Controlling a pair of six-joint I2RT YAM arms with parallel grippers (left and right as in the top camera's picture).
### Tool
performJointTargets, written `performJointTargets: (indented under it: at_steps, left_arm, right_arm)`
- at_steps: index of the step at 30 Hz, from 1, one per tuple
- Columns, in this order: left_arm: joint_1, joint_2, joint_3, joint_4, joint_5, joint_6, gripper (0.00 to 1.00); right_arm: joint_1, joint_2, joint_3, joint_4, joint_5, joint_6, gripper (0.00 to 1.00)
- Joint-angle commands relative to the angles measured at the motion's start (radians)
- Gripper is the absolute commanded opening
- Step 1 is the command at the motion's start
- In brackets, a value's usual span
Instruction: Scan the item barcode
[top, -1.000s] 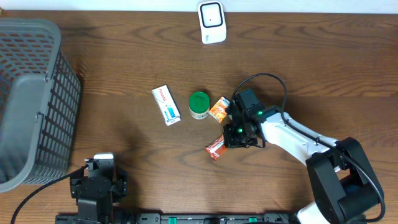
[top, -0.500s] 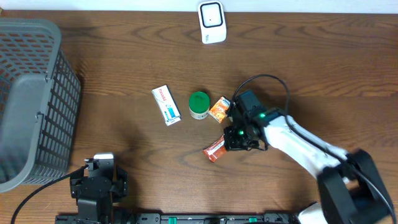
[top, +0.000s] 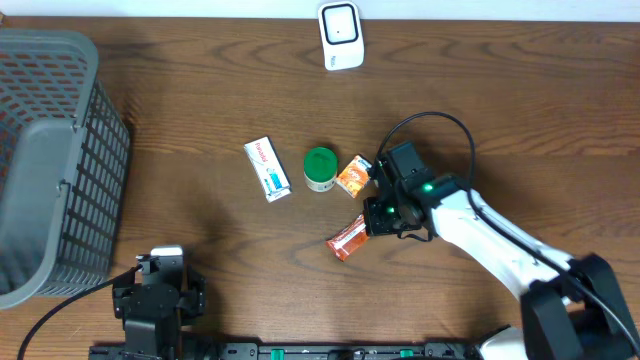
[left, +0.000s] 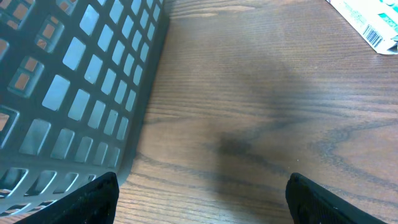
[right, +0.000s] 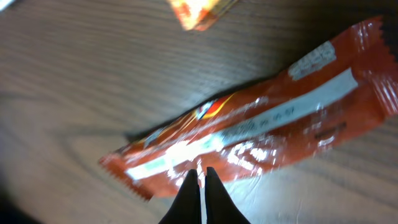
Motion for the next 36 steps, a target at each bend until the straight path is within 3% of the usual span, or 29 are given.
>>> performJointTargets:
  at_steps: [1, 8, 15, 16, 18, 20, 21, 26, 36]
  left_arm:
    - [0.003, -0.002, 0.006, -0.002, -0.003, -0.011, 0.86]
    - [0.003, -0.002, 0.006, -0.002, -0.003, -0.011, 0.86]
    - [0.003, -0.002, 0.006, -0.002, -0.003, -0.011, 0.86]
    - [0.003, -0.002, 0.006, -0.002, -0.003, -0.011, 0.86]
    - [0.003, -0.002, 0.006, -0.002, -0.003, -0.011, 0.86]
    - [0.003, -0.002, 0.006, -0.002, -0.003, -0.011, 0.86]
    - [0.003, -0.002, 0.006, -0.002, -0.003, -0.011, 0.86]
    - [0.003, -0.002, 0.006, -0.002, -0.003, -0.011, 0.86]
    - [0.003, -0.002, 0.006, -0.002, -0.003, -0.011, 0.86]
  right_arm:
    - [0.009, 0.085, 0.008, 0.028, 0.042, 0.005, 0.01]
    - [0.01, 0.209, 0.008, 0.039, 0.037, 0.005, 0.01]
    - [0.007, 0.134, 0.024, 0.021, 0.014, -0.002, 0.01]
    - [0.006, 0.107, 0.029, 0.01, 0.006, -0.002, 0.08]
    - [0.006, 0.046, 0.037, -0.015, -0.001, -0.003, 0.45]
    - [0.006, -0.013, 0.037, -0.035, -0.001, -0.002, 0.91]
    - [0.006, -0.047, 0.037, -0.049, 0.0, -0.002, 0.99]
    - [-0.015, -0.142, 0.037, -0.097, 0.0, -0.002, 0.99]
    - [-0.083, -0.138, -0.007, -0.074, -0.003, 0.041, 0.99]
